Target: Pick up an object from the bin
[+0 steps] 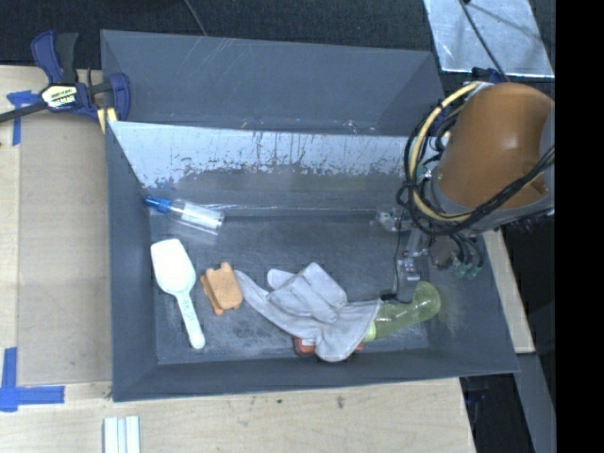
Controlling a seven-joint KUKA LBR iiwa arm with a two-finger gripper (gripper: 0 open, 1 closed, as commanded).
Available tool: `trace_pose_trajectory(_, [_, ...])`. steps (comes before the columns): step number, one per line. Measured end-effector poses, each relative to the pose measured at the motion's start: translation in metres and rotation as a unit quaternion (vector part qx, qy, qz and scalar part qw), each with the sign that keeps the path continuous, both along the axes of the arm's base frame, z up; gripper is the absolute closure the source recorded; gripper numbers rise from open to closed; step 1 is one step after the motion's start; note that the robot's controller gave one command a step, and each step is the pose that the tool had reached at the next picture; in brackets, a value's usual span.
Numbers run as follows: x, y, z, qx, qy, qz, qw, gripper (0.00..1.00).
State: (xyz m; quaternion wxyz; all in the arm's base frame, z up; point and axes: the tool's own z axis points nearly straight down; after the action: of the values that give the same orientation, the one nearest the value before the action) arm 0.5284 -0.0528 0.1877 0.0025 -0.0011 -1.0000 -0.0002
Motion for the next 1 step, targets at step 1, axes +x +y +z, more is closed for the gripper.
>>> trace_pose_trajectory(1, [0.0017, 0.0002, 0.0046, 0.0, -0.0043, 0.001, 1.0, 0.0])
